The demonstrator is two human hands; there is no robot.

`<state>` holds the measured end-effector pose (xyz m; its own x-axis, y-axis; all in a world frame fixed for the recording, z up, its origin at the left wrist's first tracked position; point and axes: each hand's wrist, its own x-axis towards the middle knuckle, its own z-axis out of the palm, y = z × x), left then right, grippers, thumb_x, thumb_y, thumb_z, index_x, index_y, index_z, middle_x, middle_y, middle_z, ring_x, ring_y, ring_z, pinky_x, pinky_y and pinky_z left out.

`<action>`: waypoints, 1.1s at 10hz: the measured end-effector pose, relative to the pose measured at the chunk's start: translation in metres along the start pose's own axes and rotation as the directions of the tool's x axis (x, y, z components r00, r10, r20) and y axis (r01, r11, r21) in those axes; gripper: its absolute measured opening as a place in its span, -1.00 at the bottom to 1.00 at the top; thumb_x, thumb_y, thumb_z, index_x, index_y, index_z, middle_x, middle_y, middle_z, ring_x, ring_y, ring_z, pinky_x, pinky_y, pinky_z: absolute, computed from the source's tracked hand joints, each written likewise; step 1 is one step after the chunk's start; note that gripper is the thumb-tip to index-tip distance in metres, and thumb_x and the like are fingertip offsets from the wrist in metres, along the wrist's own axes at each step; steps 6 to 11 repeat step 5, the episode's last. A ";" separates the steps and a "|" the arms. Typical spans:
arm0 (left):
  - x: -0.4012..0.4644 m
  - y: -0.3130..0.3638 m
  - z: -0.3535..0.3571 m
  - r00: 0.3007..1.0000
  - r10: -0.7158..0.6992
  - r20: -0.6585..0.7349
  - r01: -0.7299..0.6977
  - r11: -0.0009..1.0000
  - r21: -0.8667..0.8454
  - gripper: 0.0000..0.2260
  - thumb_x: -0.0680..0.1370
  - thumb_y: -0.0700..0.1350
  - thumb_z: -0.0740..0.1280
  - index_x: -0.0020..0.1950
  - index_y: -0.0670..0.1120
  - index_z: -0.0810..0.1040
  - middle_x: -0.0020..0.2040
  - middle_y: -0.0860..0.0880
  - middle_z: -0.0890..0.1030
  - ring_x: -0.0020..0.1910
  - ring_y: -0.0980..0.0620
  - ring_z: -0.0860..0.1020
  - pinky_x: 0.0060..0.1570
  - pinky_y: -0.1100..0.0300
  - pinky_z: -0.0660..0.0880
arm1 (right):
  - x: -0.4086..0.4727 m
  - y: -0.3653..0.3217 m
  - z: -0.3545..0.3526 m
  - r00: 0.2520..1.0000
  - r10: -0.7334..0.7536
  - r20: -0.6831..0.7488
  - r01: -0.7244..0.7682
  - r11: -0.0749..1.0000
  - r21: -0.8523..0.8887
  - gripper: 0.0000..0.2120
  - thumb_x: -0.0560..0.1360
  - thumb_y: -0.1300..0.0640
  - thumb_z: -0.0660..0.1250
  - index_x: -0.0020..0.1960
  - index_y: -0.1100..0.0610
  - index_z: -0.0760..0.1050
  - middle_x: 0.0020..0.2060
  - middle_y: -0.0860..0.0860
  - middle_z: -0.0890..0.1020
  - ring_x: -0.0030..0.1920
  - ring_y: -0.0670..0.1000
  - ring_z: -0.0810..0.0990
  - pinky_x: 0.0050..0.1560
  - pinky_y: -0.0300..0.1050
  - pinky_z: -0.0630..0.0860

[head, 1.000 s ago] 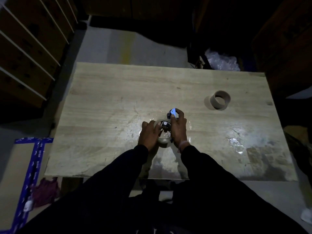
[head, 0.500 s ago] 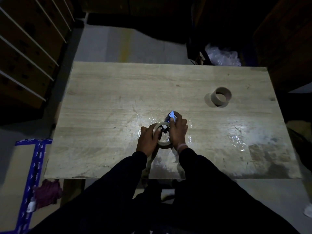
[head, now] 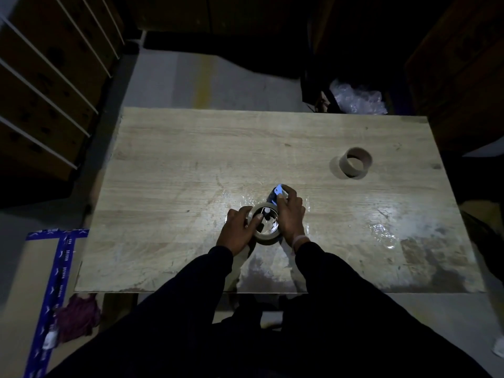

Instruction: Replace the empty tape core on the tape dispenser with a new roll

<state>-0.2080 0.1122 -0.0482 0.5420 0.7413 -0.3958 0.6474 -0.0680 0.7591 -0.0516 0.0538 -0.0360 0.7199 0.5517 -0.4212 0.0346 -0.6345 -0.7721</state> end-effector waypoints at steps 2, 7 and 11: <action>-0.003 0.002 0.001 1.000 0.021 -0.002 -0.021 0.996 0.089 -0.59 0.66 0.29 0.23 0.40 0.11 0.52 0.19 -0.11 0.48 0.13 -0.02 0.54 0.17 0.11 0.51 | -0.007 -0.010 -0.009 1.000 0.006 0.002 -0.006 1.000 0.020 -0.64 0.76 0.06 0.18 0.53 0.02 0.45 0.44 0.22 0.51 0.49 0.25 0.38 0.58 0.12 0.23; -0.007 0.017 -0.014 0.999 -0.007 -0.045 0.014 0.989 0.150 -0.54 0.67 0.23 0.28 0.44 -0.04 0.51 0.30 -0.14 0.44 0.27 -0.16 0.56 0.16 0.11 0.46 | -0.008 -0.016 -0.023 1.000 -0.024 0.000 0.024 0.998 -0.056 -0.61 0.73 -0.04 0.20 0.54 -0.11 0.42 0.41 0.18 0.49 0.46 0.28 0.39 0.54 0.19 0.30; -0.007 0.017 -0.014 0.999 -0.007 -0.045 0.014 0.989 0.150 -0.54 0.67 0.23 0.28 0.44 -0.04 0.51 0.30 -0.14 0.44 0.27 -0.16 0.56 0.16 0.11 0.46 | -0.008 -0.016 -0.023 1.000 -0.024 0.000 0.024 0.998 -0.056 -0.61 0.73 -0.04 0.20 0.54 -0.11 0.42 0.41 0.18 0.49 0.46 0.28 0.39 0.54 0.19 0.30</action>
